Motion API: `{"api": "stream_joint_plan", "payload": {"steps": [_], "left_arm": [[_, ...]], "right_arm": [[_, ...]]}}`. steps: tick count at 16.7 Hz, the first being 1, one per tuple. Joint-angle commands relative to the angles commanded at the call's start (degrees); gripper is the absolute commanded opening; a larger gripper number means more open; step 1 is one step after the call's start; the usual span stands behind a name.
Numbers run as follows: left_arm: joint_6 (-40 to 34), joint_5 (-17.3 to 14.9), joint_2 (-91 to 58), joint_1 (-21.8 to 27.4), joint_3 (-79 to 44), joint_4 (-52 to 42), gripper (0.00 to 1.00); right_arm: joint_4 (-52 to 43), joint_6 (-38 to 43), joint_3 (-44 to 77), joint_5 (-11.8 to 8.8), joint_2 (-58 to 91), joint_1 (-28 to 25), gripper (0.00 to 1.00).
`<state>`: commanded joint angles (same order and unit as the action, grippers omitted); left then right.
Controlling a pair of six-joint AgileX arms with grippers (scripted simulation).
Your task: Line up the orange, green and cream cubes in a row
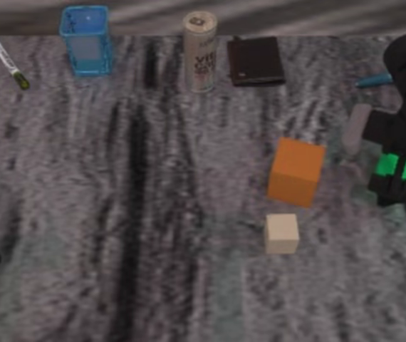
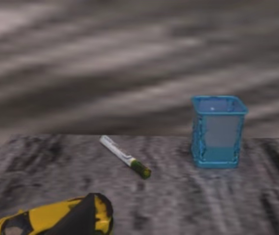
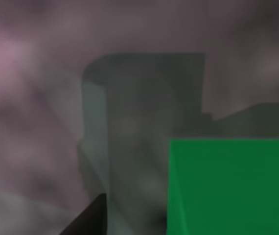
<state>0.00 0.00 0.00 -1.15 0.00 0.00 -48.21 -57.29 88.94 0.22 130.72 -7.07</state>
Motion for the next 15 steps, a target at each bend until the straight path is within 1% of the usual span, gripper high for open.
{"api": "stream_joint_plan", "payload": {"steps": [8,9,15], "left_arm": [[0.00,0.00,0.00,0.00,0.00,0.00,1.00],[0.00,0.00,0.00,0.00,0.00,0.00,1.00],[0.00,0.00,0.00,0.00,0.00,0.00,1.00]], "right_arm": [[0.00,0.00,0.00,0.00,0.00,0.00,0.02],[0.00,0.00,0.00,0.00,0.00,0.00,0.00],[0.00,0.00,0.00,0.00,0.00,0.00,0.00]]}}
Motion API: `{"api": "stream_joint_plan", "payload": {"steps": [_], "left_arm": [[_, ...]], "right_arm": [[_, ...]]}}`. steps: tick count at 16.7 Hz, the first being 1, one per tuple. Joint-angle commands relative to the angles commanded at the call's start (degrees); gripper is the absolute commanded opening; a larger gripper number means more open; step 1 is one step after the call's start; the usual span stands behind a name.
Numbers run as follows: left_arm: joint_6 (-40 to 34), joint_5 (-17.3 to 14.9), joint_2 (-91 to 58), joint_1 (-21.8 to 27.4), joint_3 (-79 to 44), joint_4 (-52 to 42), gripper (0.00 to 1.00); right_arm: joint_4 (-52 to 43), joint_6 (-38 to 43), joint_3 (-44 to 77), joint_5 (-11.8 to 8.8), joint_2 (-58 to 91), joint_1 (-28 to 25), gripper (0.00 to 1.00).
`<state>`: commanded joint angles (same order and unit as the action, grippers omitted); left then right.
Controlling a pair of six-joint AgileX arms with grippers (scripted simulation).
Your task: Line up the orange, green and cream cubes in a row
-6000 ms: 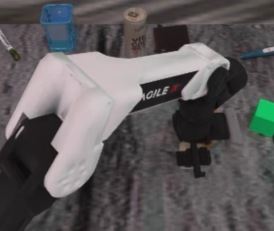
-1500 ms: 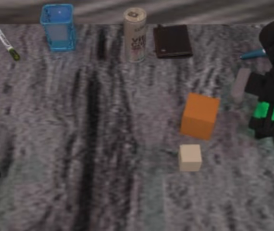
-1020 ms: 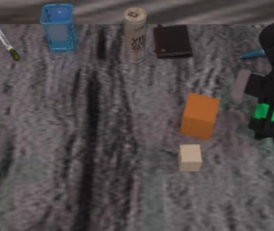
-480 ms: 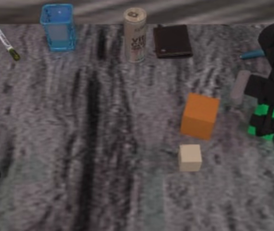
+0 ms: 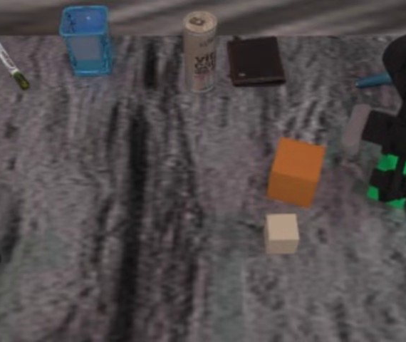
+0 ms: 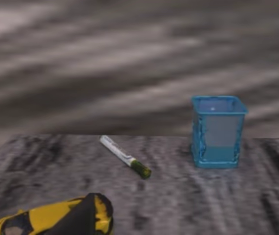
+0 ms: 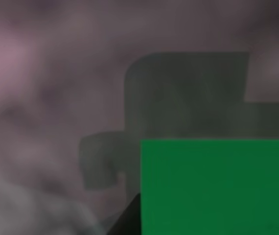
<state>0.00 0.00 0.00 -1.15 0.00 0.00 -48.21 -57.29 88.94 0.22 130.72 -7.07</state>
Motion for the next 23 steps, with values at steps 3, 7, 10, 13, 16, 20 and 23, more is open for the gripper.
{"api": "stream_joint_plan", "payload": {"steps": [3,7,10,13,16,20,23], "left_arm": [[0.00,0.00,0.00,0.00,0.00,0.00,1.00],[0.00,0.00,0.00,0.00,0.00,0.00,1.00],[0.00,0.00,0.00,0.00,0.00,0.00,1.00],[0.00,0.00,0.00,0.00,0.00,0.00,1.00],[0.00,0.00,0.00,0.00,0.00,0.00,1.00],[0.00,0.00,0.00,0.00,0.00,0.00,1.00],[0.00,0.00,0.00,0.00,0.00,0.00,1.00]], "right_arm": [[-1.46,0.58,0.15,-0.31,-1.54,0.01,0.00],[-7.77,0.47,3.88,-0.36,-3.79,-0.20,0.00],[-13.52,0.46,7.13,-0.36,-6.18,-0.41,0.00],[-14.58,0.49,7.87,-0.36,-6.90,-0.47,0.00],[-14.49,0.61,7.82,-0.37,-6.66,-0.30,0.00],[-15.69,2.15,9.49,-0.39,-6.05,-6.71,0.00],[-17.20,4.63,11.11,-0.43,-5.65,-16.42,0.00]]}}
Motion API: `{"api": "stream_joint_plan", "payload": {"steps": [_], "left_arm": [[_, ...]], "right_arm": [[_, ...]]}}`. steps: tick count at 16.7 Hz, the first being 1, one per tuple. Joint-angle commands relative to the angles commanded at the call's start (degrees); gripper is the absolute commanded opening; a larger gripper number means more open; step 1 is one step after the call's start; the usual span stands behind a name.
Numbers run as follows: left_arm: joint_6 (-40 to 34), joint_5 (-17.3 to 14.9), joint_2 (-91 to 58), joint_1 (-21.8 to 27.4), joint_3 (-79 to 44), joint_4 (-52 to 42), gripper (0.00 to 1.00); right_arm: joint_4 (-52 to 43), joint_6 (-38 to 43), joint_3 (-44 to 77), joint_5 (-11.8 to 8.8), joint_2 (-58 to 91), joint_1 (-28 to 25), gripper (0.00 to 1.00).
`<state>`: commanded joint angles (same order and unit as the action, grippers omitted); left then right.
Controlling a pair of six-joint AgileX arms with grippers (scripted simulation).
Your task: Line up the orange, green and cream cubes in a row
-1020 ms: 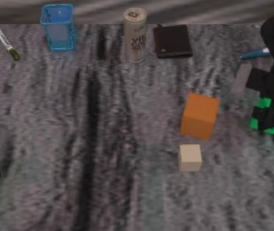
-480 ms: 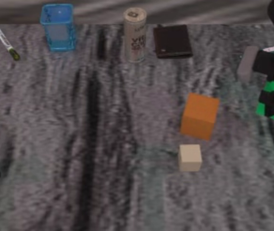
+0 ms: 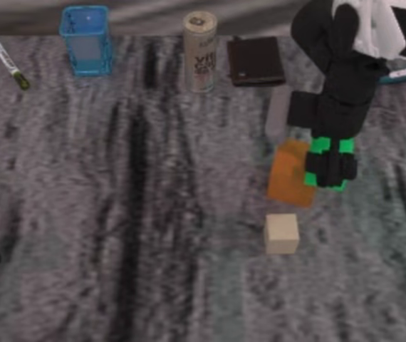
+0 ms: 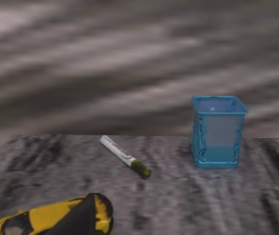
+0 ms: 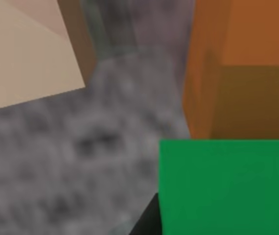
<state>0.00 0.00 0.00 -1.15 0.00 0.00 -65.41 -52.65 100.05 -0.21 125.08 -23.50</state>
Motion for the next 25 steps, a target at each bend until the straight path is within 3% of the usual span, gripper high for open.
{"api": "stream_joint_plan", "payload": {"steps": [4,7,13,19,24,25], "left_arm": [[0.00,0.00,0.00,0.00,0.00,0.00,1.00],[0.00,0.00,0.00,0.00,0.00,0.00,1.00],[0.00,0.00,0.00,0.00,0.00,0.00,1.00],[0.00,0.00,0.00,0.00,0.00,0.00,1.00],[0.00,0.00,0.00,0.00,0.00,0.00,1.00],[0.00,0.00,0.00,0.00,0.00,0.00,1.00]], "right_arm": [[-1.85,3.46,2.10,-0.05,0.20,-13.45,0.00],[-2.38,5.16,2.92,0.01,-0.17,-18.29,0.00],[-1.40,5.35,2.03,-0.02,0.11,-18.58,0.00],[10.19,5.48,-5.91,0.02,3.21,-18.69,0.00],[11.48,5.45,-6.97,0.05,3.70,-18.75,0.00],[11.48,5.45,-6.97,0.05,3.70,-18.75,0.08]]}}
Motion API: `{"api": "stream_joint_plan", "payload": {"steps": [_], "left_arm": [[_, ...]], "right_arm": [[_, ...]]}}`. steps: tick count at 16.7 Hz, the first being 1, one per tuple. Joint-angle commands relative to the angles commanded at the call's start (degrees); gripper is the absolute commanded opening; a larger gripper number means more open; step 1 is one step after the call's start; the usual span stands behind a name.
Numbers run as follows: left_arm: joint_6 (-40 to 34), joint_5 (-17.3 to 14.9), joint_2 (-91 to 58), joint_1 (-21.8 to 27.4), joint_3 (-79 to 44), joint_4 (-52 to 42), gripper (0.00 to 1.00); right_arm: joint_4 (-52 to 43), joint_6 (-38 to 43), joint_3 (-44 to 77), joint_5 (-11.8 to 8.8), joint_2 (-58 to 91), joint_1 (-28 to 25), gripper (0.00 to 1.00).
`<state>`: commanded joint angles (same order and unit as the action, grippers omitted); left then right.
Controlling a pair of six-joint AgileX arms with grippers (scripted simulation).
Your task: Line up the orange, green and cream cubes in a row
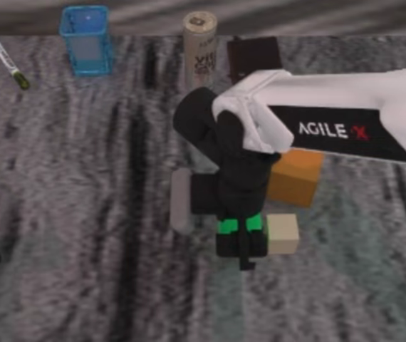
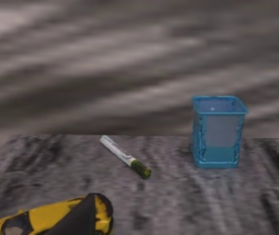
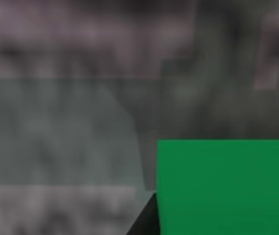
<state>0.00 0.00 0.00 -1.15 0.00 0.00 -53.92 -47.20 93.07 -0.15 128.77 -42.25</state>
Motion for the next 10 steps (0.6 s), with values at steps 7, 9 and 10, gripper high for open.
{"api": "stream_joint_plan", "payload": {"steps": [7,9,10], "left_arm": [[0.00,0.00,0.00,0.00,0.00,0.00,1.00],[0.00,0.00,0.00,0.00,0.00,0.00,1.00],[0.00,0.00,0.00,0.00,0.00,0.00,1.00]], "right_arm": [[0.00,0.00,0.00,0.00,0.00,0.00,0.60],[0.00,0.00,0.00,0.00,0.00,0.00,0.75],[0.00,0.00,0.00,0.00,0.00,0.00,0.83]]}}
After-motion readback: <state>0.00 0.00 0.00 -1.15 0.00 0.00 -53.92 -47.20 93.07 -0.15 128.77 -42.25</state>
